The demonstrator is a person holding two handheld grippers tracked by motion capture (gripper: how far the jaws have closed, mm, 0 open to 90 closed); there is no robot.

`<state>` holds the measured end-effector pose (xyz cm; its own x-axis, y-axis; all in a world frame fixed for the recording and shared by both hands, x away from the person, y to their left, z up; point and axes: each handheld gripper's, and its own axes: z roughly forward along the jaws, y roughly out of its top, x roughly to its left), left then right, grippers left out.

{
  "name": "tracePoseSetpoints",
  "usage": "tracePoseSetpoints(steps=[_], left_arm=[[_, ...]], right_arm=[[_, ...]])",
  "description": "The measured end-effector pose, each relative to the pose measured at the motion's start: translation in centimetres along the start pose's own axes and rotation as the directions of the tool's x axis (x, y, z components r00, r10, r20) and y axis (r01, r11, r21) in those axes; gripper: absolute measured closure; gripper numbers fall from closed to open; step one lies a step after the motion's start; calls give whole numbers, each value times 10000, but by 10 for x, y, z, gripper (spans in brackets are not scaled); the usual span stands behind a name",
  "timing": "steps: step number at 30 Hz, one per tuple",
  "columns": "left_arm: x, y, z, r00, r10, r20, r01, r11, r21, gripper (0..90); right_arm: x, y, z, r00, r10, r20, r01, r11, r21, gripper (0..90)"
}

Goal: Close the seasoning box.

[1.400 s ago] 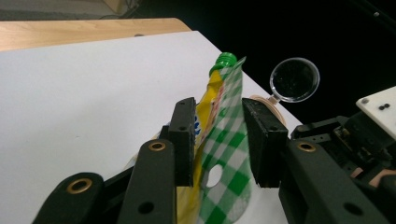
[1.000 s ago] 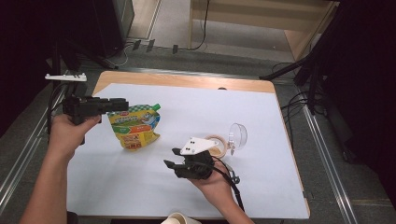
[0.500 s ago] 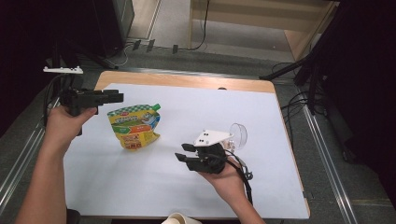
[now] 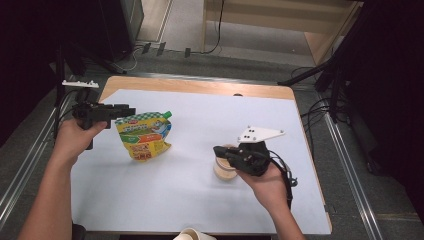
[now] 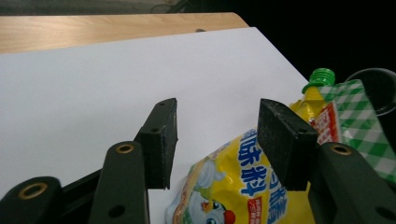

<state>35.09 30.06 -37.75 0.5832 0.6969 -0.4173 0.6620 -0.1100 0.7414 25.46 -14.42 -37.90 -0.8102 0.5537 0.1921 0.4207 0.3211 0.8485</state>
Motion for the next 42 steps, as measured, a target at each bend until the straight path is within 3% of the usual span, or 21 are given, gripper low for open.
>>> tracePoseSetpoints(steps=[2, 5, 12, 17, 22, 27, 33, 37, 42], left_arm=[[0, -2, 1, 9997, 193, -145, -192, 9998, 46, 491], [2, -5, 3, 9998, 157, -99, -156, 9999, 73, 488], [3, -9, 9, 9999, -21, -169, 23, 9999, 127, 452], [3, -12, 11, 9997, -26, -237, 32, 9997, 233, 438], [3, -14, 11, 9991, 153, -406, -144, 9996, 239, 437], [3, -15, 12, 9990, 128, -421, -116, 9995, 298, 429], [4, -17, 12, 9990, 147, -412, -136, 9996, 265, 425], [4, -18, 12, 9990, 84, -439, -73, 9996, 269, 422], [4, -19, 11, 9991, 110, -419, -100, 9997, 237, 422]], right_arm=[[-5, 1, -8, 10000, 28, 62, -28, 10000, 26, 900], [-14, 2, -20, 9996, 35, 272, -38, 9999, 117, 900], [-36, -1, -51, 9955, 463, 826, -447, 9988, -217, 900], [-51, -5, -72, 9887, 806, 1260, -745, 9959, -518, 900], [-67, -13, -85, 9764, 1277, 1744, -1166, 9905, -726, 900], [-81, -25, -84, 9654, 1677, 1999, -1559, 9850, -735, 900], [-92, -40, -69, 9560, 2122, 2027, -2051, 9772, -555, 900], [-93, -46, -55, 9585, 2256, 1741, -2245, 9741, -263, 900], [-90, -47, -41, 9650, 2085, 1592, -2128, 9770, 103, 900]])
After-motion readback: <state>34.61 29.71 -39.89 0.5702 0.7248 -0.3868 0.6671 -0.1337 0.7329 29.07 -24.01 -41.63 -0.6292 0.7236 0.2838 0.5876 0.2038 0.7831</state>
